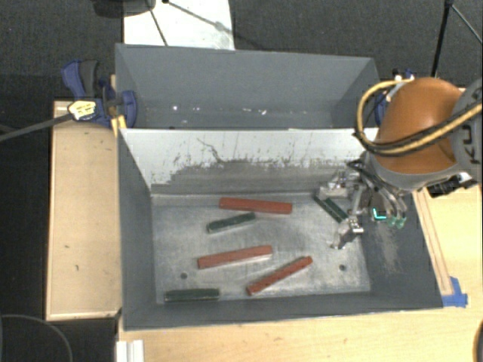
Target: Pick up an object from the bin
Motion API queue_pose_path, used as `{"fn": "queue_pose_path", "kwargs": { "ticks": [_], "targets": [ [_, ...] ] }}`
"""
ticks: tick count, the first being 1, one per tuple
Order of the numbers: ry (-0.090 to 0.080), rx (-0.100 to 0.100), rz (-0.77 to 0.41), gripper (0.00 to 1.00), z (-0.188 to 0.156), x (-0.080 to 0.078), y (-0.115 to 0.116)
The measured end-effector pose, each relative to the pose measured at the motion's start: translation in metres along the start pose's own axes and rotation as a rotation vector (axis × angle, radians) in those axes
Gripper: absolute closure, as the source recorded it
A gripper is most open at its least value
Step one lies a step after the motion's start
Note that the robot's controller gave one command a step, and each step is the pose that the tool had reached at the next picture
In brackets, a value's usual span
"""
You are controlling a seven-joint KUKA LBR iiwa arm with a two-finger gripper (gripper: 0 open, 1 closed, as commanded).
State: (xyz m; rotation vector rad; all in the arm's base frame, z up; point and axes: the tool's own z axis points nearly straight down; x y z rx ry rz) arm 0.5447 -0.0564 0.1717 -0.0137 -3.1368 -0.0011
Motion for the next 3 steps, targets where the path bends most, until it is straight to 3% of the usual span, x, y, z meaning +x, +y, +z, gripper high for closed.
{"fn": "queue_pose_path", "kwargs": {
  "ticks": [1,2,3],
  "targets": [
    [-0.008,0.001,-0.002,0.0,-0.004,-0.002,0.0],
    [-0.013,0.002,-0.041,0.0,0.05,0.013,0.011],
    [-0.015,0.002,-0.293,1.0,0.098,0.035,0.04]
  ]
}}
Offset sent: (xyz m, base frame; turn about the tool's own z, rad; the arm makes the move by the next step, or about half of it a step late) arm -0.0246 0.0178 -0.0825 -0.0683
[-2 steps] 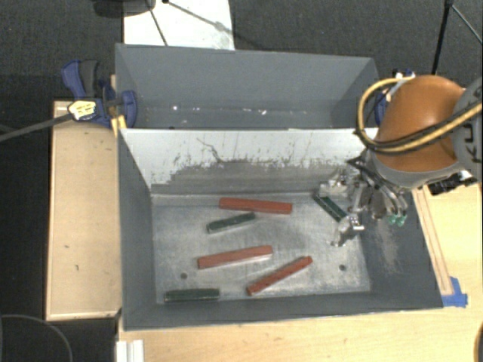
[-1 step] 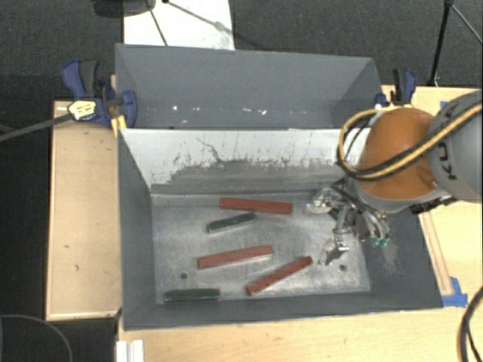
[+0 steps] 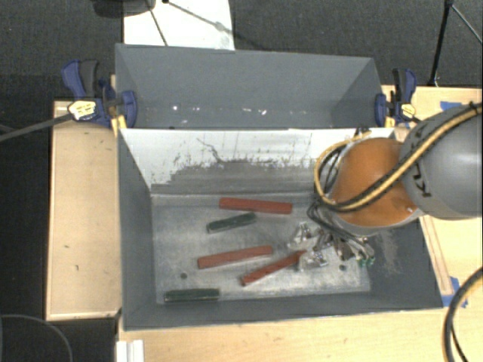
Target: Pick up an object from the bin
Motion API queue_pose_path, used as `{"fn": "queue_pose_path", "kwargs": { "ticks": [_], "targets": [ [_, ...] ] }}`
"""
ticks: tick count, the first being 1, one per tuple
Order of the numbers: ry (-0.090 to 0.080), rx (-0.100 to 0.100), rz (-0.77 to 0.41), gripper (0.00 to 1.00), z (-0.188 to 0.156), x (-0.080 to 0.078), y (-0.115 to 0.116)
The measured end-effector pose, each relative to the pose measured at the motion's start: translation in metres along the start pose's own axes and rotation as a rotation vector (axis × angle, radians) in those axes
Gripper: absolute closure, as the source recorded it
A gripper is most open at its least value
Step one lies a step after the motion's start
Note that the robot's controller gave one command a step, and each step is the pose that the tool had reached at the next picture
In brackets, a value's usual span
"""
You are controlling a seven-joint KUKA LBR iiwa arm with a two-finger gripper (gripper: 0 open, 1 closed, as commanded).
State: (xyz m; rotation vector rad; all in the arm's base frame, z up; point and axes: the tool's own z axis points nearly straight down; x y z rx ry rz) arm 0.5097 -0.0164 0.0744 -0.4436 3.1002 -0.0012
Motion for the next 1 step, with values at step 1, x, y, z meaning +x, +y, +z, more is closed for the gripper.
{"fn": "queue_pose_path", "kwargs": {
  "ticks": [1],
  "targets": [
    [0.0,0.0,-0.001,1.0,0.0,0.0,0.0]
  ]
}}
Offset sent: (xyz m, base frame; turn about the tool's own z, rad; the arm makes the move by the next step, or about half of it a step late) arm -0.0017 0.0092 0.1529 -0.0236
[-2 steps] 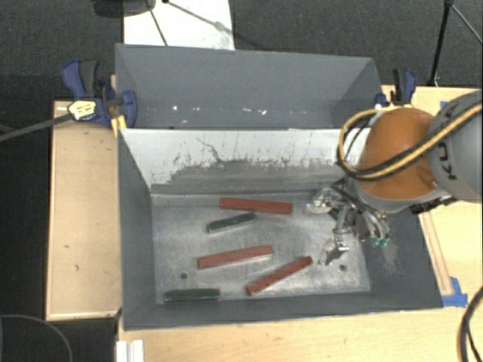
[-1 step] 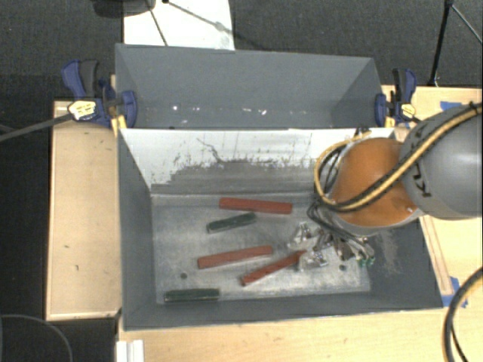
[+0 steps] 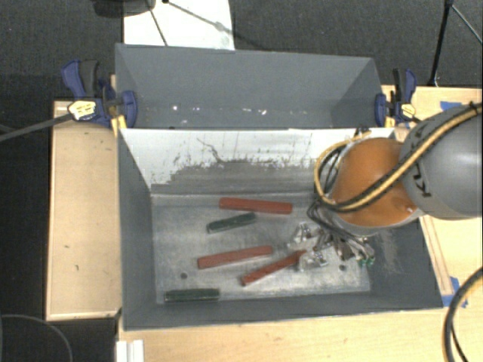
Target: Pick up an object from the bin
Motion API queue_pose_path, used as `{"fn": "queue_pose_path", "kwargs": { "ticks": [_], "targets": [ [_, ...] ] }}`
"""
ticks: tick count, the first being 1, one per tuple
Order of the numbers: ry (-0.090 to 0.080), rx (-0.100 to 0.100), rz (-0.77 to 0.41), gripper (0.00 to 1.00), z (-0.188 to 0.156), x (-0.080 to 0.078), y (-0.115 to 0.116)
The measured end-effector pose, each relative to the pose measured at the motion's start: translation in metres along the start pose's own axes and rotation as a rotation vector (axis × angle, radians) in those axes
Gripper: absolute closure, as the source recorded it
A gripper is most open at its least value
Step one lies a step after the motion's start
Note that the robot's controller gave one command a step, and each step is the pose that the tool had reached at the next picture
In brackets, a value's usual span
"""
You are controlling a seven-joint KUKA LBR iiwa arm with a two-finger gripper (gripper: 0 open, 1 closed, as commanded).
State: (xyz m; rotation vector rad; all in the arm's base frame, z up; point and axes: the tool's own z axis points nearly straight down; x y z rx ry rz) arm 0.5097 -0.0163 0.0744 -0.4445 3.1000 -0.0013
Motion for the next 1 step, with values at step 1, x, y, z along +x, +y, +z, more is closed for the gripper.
{"fn": "queue_pose_path", "kwargs": {
  "ticks": [1],
  "targets": [
    [0.005,-0.001,-0.019,1.0,-0.1547,-0.004,0.0087]
  ]
}}
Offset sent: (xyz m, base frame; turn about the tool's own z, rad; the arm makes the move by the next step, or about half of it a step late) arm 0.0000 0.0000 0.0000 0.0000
